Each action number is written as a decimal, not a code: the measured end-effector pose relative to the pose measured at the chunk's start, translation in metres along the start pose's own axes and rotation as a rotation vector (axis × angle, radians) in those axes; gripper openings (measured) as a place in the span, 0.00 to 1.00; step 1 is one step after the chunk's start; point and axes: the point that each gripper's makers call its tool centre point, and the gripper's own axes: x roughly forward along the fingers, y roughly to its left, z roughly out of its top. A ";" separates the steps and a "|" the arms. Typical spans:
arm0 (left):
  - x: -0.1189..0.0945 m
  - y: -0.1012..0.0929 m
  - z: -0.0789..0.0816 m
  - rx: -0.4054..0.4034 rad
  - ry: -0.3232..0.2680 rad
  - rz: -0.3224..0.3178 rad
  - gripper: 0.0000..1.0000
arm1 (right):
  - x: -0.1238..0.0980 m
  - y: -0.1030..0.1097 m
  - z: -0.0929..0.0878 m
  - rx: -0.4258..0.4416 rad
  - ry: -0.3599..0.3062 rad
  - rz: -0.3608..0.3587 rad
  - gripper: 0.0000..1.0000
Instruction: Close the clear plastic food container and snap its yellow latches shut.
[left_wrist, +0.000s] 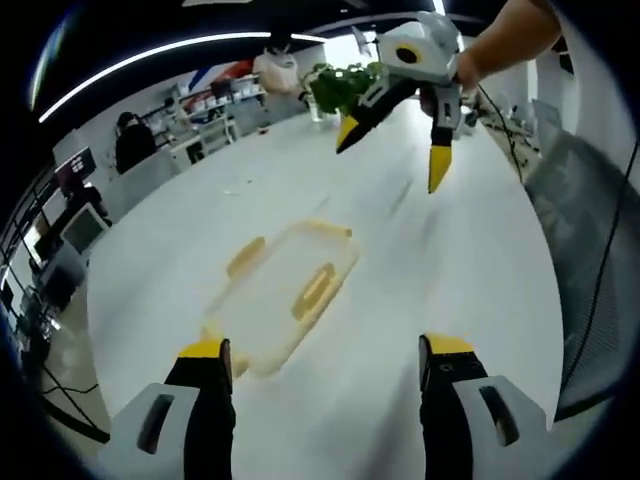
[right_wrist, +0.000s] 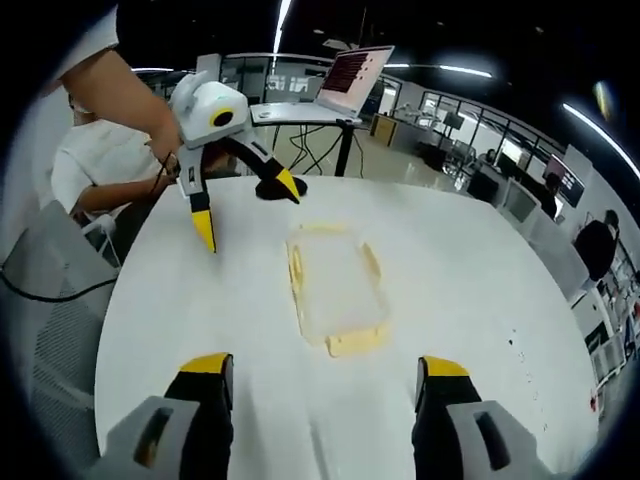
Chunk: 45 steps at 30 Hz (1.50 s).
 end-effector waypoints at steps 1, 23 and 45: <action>0.000 0.001 -0.001 0.006 0.004 0.000 0.75 | 0.001 0.000 0.000 0.000 0.000 0.005 0.73; 0.005 0.022 -0.010 0.162 0.091 -0.060 0.72 | 0.021 -0.011 0.006 -0.059 0.032 0.051 0.73; 0.010 0.047 -0.027 0.313 0.196 -0.092 0.71 | 0.039 -0.013 0.001 -0.101 0.092 0.129 0.71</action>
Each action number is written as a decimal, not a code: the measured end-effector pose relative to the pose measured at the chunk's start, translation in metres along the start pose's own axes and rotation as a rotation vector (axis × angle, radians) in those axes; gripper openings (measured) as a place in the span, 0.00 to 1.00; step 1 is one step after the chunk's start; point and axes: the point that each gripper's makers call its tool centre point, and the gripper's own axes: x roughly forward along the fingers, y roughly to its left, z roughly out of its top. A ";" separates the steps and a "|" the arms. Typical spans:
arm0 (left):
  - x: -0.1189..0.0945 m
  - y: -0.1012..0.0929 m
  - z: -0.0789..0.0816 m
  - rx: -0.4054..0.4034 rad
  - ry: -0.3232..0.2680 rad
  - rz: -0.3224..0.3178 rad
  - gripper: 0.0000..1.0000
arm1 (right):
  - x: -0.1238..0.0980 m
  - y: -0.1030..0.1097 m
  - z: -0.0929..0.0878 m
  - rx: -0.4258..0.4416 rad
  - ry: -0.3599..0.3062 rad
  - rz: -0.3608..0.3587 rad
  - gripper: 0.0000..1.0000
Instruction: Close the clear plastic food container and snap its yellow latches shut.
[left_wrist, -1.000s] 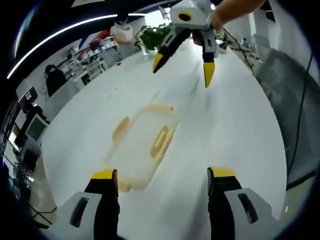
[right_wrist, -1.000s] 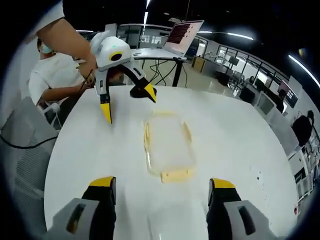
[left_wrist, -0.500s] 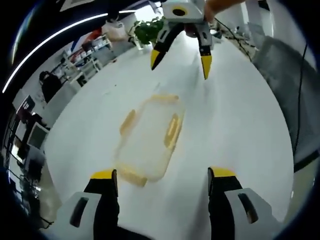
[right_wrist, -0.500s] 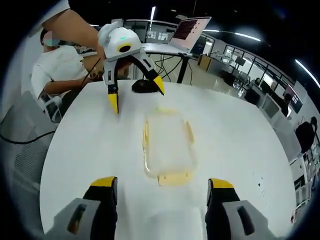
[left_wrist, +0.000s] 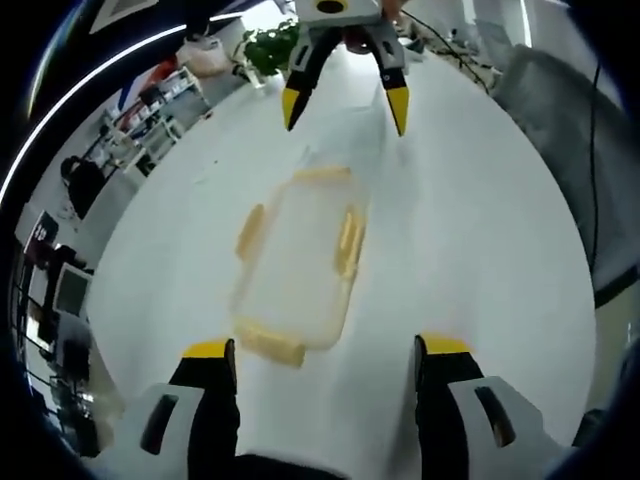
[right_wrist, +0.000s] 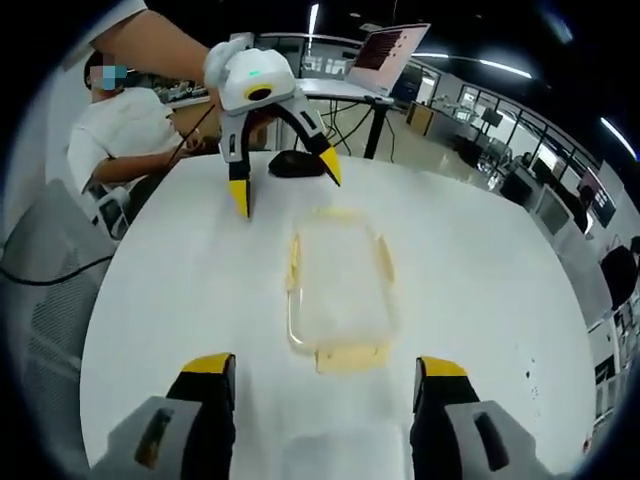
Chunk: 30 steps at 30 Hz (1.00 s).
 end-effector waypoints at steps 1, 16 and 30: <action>0.000 0.001 -0.001 0.005 0.006 0.002 0.70 | 0.001 -0.001 0.000 -0.003 0.000 0.002 0.72; 0.004 0.018 -0.016 0.033 0.060 -0.029 0.71 | 0.010 -0.008 0.003 0.008 0.021 0.047 0.72; 0.014 0.028 -0.021 0.090 0.091 -0.072 0.70 | 0.025 -0.010 0.002 0.007 0.066 0.089 0.73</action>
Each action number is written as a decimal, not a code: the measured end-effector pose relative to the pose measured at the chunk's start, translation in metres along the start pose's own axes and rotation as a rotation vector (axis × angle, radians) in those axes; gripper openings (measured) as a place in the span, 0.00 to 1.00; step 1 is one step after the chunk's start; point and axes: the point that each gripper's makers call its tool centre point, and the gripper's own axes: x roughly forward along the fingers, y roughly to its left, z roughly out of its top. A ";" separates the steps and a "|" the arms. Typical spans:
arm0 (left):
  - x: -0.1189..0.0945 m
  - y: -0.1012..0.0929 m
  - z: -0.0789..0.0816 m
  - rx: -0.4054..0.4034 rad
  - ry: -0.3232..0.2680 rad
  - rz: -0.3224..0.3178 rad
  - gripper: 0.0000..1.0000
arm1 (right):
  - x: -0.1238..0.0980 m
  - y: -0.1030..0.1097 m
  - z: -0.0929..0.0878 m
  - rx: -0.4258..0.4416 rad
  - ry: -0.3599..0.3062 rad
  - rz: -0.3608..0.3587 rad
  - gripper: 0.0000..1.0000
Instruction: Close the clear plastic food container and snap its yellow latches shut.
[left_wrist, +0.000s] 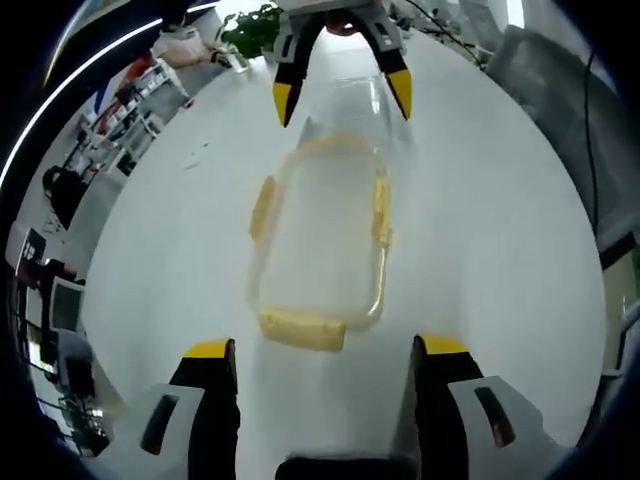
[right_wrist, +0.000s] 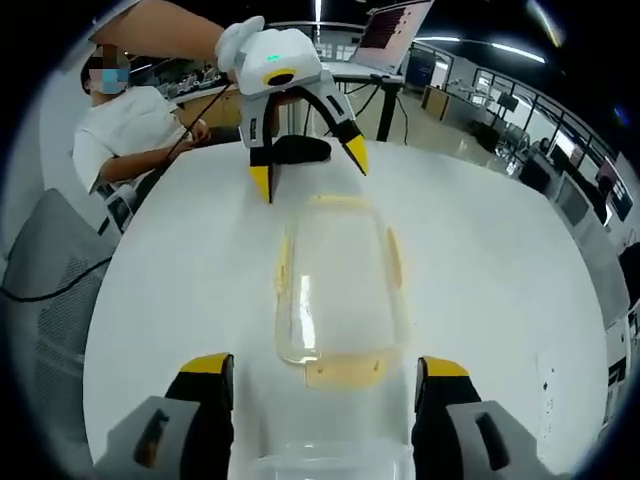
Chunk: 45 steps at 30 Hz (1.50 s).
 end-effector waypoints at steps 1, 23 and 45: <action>0.000 0.001 0.000 0.004 0.003 0.000 0.70 | 0.000 0.000 -0.001 -0.001 0.004 0.001 0.73; 0.008 0.010 0.006 0.068 0.013 -0.092 0.64 | 0.013 -0.007 -0.013 0.008 0.064 0.034 0.66; 0.014 0.007 0.013 0.132 0.014 -0.182 0.52 | 0.022 -0.011 -0.018 -0.010 0.102 0.062 0.56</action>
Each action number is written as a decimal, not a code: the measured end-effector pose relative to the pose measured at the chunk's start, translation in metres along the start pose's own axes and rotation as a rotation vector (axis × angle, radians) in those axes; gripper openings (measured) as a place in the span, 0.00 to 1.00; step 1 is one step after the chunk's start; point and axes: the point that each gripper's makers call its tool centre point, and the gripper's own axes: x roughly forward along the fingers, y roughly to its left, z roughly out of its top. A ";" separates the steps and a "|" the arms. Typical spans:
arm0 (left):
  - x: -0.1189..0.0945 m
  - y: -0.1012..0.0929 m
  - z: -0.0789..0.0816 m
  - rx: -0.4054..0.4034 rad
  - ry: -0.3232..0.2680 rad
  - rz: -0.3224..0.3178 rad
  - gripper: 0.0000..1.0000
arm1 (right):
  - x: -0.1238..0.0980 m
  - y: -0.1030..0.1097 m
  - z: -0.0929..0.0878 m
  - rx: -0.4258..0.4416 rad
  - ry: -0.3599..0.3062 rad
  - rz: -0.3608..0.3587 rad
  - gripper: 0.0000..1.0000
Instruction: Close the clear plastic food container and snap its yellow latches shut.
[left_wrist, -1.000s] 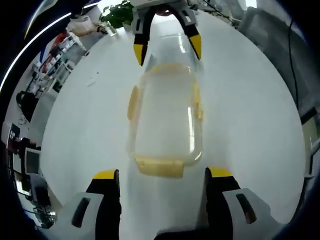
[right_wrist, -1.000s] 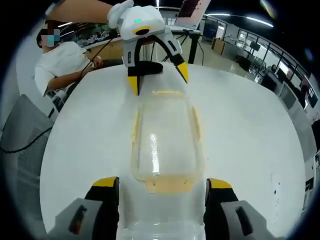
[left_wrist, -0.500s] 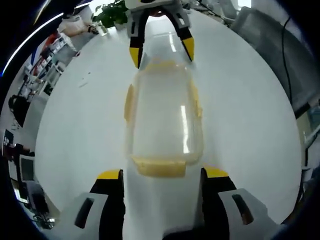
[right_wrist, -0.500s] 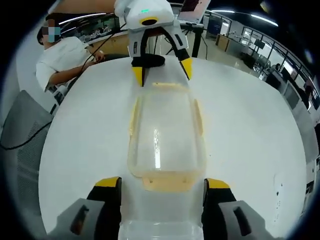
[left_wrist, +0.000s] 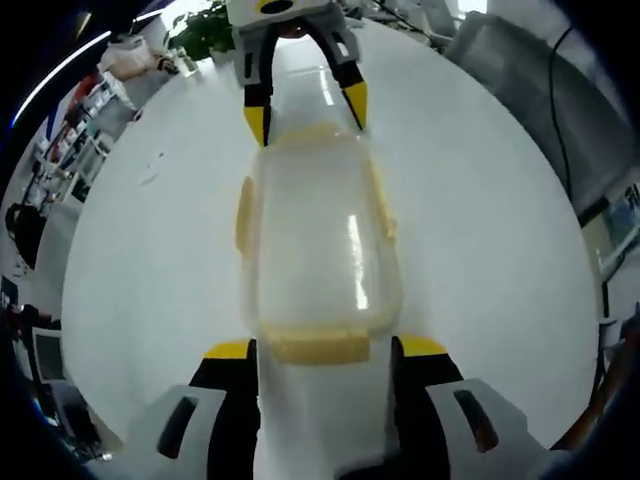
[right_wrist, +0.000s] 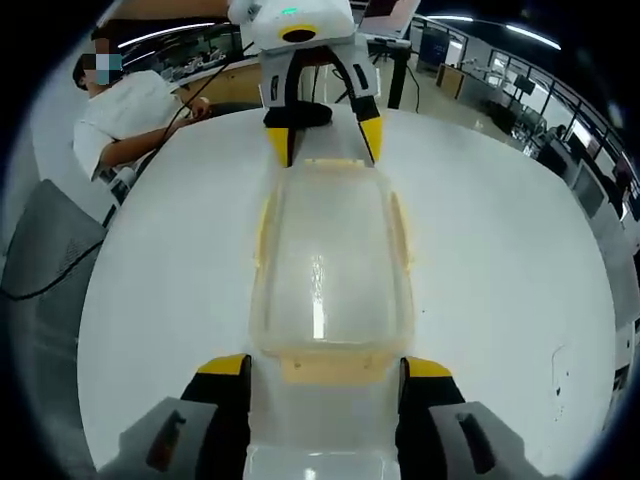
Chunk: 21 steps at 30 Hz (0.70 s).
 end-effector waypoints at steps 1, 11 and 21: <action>0.000 0.001 0.001 0.005 0.000 0.002 0.51 | 0.000 0.000 0.000 -0.003 0.001 0.000 0.55; 0.002 0.000 0.003 0.013 0.005 0.002 0.41 | 0.003 -0.004 -0.001 0.005 0.021 -0.016 0.44; 0.001 0.001 0.000 -0.002 0.003 0.023 0.37 | 0.002 -0.004 -0.002 -0.002 0.035 -0.017 0.36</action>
